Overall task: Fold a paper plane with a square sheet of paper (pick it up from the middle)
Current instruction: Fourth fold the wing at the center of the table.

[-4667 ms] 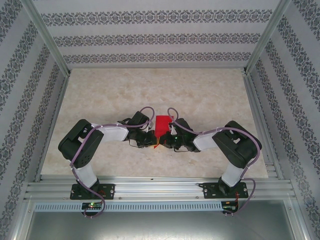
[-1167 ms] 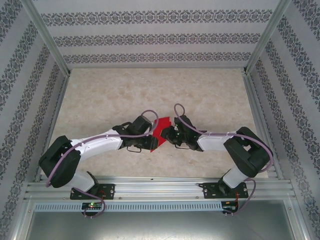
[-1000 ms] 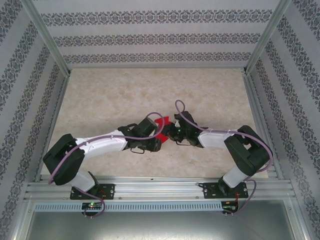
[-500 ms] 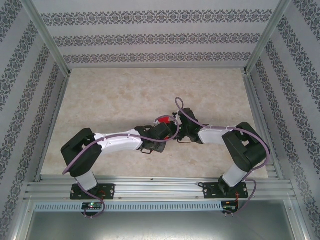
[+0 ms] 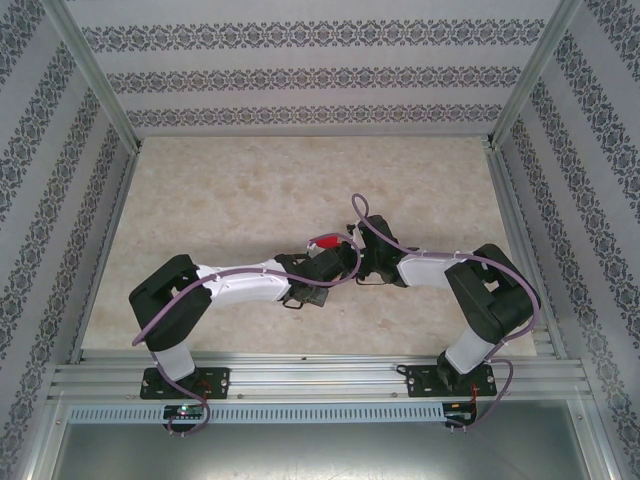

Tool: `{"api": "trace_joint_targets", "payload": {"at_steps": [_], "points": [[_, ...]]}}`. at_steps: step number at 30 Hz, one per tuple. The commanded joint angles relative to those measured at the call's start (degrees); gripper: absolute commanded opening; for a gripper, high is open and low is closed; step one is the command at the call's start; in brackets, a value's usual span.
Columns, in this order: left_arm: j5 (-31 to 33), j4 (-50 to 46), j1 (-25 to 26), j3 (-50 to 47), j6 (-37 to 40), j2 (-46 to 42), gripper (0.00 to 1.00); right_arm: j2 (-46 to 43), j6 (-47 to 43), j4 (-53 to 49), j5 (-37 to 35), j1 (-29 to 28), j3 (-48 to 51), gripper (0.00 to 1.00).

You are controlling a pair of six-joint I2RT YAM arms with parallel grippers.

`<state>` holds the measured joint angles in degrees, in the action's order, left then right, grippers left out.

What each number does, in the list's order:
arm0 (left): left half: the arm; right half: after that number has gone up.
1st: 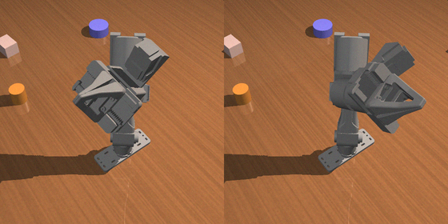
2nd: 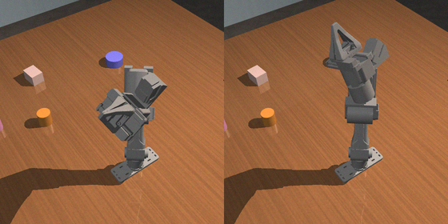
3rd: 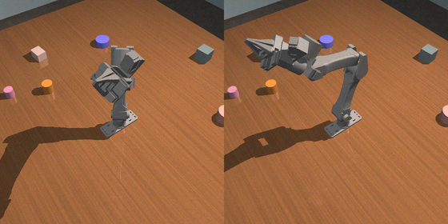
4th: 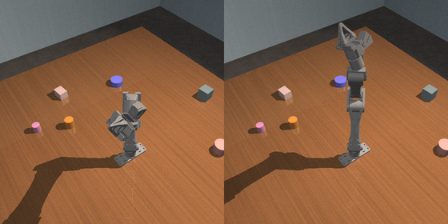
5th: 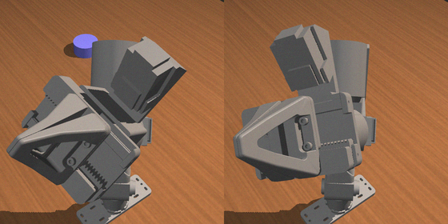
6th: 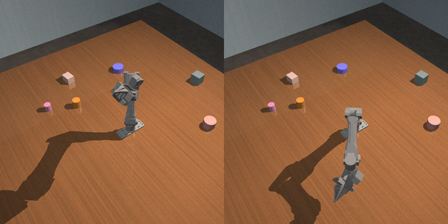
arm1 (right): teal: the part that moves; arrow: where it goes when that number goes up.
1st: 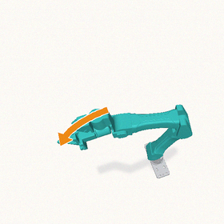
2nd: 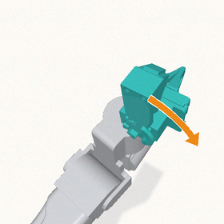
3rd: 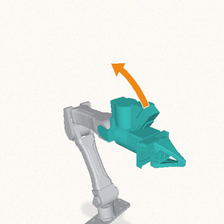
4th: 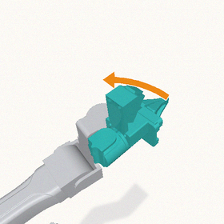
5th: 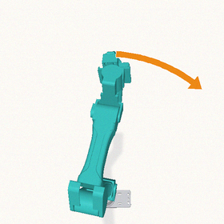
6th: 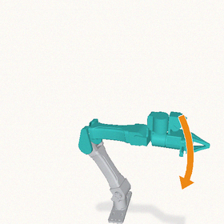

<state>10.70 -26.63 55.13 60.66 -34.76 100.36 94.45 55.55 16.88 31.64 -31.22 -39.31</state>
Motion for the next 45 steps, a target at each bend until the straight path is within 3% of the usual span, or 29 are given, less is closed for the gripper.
{"api": "trace_joint_targets", "payload": {"at_steps": [1, 18, 32, 38, 45], "points": [[1.18, -1.76, 0.75, 0.34, -0.40, 0.67, 0.37, 0.32, -0.36, 0.34, 0.60, 0.37, -0.42, 0.23], [1.69, -1.27, 0.82, -0.27, -0.57, 1.07, 0.27, 0.29, -0.43, 0.22, 0.22, 0.37, -0.15, 0.23], [-0.33, 2.11, 0.09, -2.91, -0.74, -0.93, 0.12, -4.04, -1.52, -1.38, -1.27, 1.29, 1.14, 0.26], [-7.81, 9.29, -2.67, -7.64, -0.59, -5.18, 0.11, -11.20, -4.87, -7.72, -4.49, 2.96, 1.93, 0.36], [-17.50, 17.30, -6.74, -12.67, -1.43, -8.77, 0.10, -15.59, -6.35, -9.13, -5.07, 3.19, 3.53, 0.37]]}}
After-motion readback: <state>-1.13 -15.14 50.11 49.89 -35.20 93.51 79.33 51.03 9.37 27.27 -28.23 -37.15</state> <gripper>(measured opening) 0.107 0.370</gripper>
